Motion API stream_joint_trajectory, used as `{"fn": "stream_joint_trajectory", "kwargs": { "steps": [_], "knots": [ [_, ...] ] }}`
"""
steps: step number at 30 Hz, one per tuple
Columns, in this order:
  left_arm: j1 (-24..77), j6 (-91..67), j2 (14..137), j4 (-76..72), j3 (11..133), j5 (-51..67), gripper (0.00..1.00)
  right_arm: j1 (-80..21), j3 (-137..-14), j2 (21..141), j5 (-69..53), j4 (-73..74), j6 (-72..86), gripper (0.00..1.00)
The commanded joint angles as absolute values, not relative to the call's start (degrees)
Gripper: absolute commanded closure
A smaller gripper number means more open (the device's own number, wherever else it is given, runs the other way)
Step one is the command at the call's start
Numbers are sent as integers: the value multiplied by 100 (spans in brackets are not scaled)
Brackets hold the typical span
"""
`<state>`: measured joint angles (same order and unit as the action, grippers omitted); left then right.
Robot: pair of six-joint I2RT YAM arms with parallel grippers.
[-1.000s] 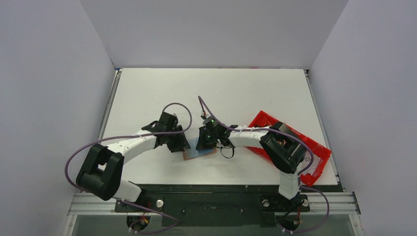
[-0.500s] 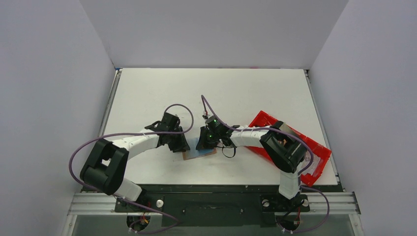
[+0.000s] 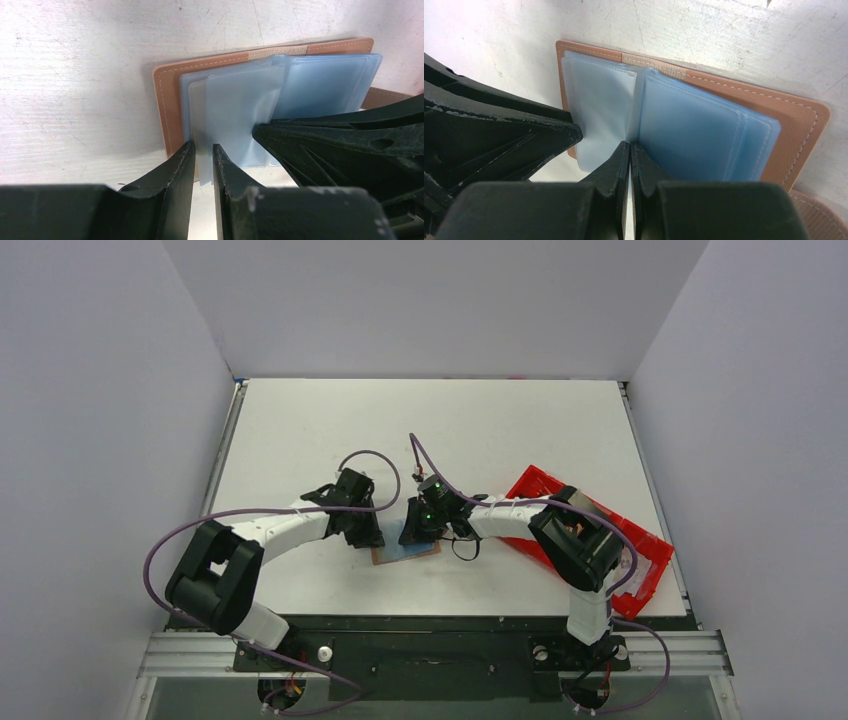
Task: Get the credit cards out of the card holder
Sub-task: Remove the credit card from the card holder.
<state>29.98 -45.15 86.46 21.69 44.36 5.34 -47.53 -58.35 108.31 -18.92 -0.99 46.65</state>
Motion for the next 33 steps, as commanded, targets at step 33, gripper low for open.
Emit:
{"fn": "stream_joint_trajectory", "kwargs": {
  "steps": [33],
  "knots": [
    [3092, -5042, 8472, 1776, 4379, 504, 100, -4799, -5940, 10808, -1569, 613, 4517, 74]
  ]
}}
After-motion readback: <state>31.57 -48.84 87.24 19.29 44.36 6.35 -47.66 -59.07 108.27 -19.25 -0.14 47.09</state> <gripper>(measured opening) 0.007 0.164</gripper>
